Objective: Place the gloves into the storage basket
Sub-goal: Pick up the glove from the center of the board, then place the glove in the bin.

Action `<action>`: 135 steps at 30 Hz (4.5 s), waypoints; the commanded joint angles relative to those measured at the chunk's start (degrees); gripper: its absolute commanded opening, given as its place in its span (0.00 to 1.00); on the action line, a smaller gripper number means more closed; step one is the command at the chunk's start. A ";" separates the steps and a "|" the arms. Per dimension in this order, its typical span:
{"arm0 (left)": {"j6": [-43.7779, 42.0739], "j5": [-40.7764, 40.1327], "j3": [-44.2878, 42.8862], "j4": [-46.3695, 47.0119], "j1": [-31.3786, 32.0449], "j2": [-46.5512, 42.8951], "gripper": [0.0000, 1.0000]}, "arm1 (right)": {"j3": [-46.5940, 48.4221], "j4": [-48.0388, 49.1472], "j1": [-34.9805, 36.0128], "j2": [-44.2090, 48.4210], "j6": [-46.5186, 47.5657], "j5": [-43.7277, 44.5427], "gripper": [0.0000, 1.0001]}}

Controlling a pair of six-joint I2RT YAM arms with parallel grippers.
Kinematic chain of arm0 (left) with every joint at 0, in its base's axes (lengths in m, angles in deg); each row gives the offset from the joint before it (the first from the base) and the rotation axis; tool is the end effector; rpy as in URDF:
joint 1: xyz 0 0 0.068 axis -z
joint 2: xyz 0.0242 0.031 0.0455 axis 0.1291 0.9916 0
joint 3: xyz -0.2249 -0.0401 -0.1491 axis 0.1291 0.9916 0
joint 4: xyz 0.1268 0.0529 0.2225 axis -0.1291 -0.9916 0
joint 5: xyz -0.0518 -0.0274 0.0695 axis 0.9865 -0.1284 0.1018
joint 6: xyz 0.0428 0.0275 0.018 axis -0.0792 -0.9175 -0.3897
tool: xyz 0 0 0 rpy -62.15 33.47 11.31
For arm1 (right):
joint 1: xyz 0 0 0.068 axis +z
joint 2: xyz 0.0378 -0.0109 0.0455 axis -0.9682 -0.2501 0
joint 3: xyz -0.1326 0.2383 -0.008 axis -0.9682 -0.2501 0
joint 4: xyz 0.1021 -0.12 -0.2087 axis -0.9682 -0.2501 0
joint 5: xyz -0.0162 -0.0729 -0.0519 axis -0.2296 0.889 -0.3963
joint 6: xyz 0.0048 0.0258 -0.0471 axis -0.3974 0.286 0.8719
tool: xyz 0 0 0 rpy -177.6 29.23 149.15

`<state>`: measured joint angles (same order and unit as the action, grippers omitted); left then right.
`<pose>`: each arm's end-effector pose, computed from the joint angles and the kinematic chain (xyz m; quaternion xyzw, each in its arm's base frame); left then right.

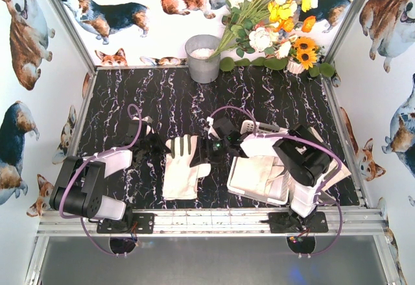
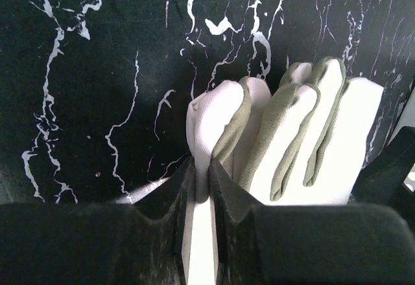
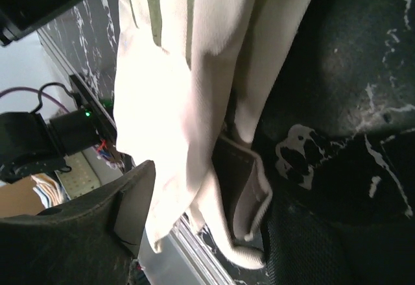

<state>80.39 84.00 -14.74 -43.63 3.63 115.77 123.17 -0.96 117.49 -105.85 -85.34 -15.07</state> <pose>0.2406 -0.0576 0.1339 -0.1591 0.9135 -0.2690 0.2605 0.2458 0.2473 0.1327 -0.0727 0.9034 0.4196 0.0501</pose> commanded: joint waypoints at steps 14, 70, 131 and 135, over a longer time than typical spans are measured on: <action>-1.91 -3.13 2.39 -6.25 -0.91 -1.89 0.08 | 1.57 5.57 4.69 -6.10 -6.01 6.06 0.07; -19.47 -24.21 -16.94 -38.55 -3.27 -34.79 1.00 | 11.22 -61.39 -28.44 27.37 29.83 16.97 0.00; -19.59 -26.90 -16.84 -39.07 -3.38 -36.83 1.00 | 3.04 -58.93 -28.44 39.62 18.30 28.24 0.55; -19.68 -26.71 -16.80 -39.20 -3.45 -36.66 1.00 | -0.19 -55.21 -28.44 36.53 16.60 25.74 0.27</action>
<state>61.07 57.72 -31.90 -83.15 0.96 79.27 125.22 -60.46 89.23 -66.47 -66.79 14.96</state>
